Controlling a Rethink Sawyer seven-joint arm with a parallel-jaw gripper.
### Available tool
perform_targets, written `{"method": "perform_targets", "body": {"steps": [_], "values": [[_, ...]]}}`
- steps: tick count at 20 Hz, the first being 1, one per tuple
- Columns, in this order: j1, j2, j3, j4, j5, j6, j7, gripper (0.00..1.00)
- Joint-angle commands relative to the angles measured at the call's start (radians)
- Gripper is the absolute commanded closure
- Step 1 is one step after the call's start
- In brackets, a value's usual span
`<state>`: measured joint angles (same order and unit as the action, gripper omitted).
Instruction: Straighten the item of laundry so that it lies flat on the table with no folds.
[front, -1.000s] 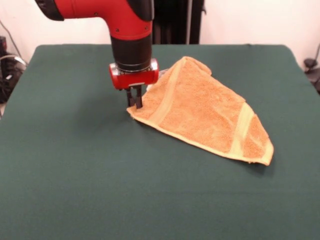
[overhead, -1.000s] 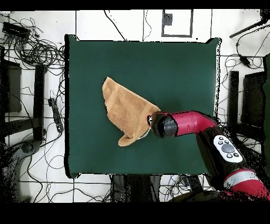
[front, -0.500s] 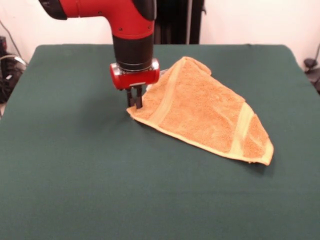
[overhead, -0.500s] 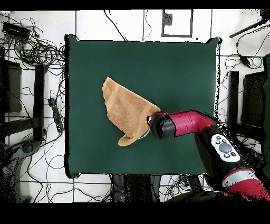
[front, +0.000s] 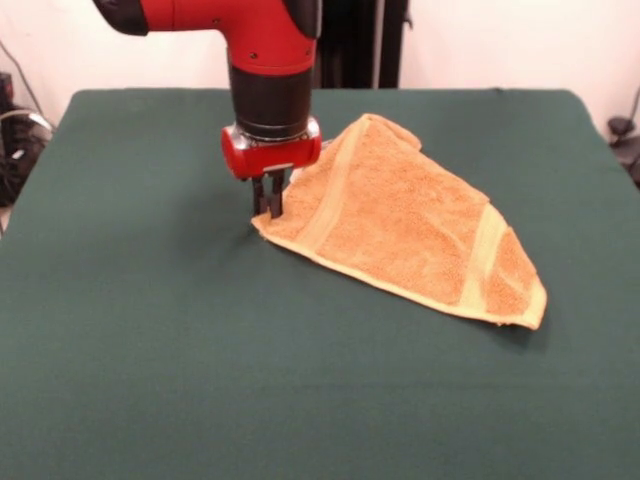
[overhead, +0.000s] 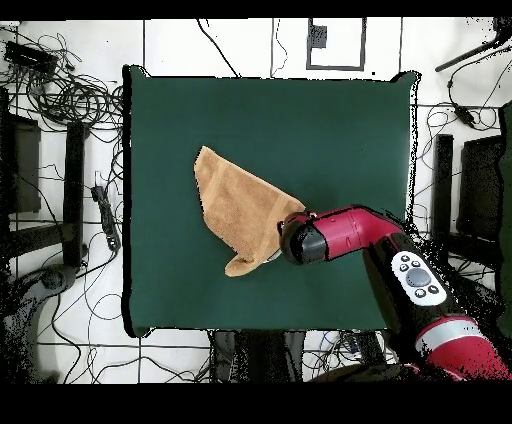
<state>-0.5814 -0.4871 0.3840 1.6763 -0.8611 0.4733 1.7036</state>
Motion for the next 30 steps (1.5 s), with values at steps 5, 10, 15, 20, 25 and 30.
{"method": "perform_targets", "body": {"steps": [5, 10, 15, 20, 25, 30], "values": [[-0.040, 0.083, 0.138, -0.102, -0.118, 0.011, -0.322, 1.00], [-0.093, 0.129, 0.189, -0.154, -0.101, 0.068, -0.400, 1.00], [-0.126, 0.123, 0.227, -0.182, -0.093, 0.137, -0.465, 1.00], [-0.134, 0.098, 0.249, -0.206, -0.102, 0.191, -0.518, 1.00], [-0.133, 0.044, 0.260, -0.213, -0.100, 0.226, -0.539, 1.00], [-0.129, -0.016, 0.266, -0.226, -0.043, 0.323, -0.543, 1.00]]}}
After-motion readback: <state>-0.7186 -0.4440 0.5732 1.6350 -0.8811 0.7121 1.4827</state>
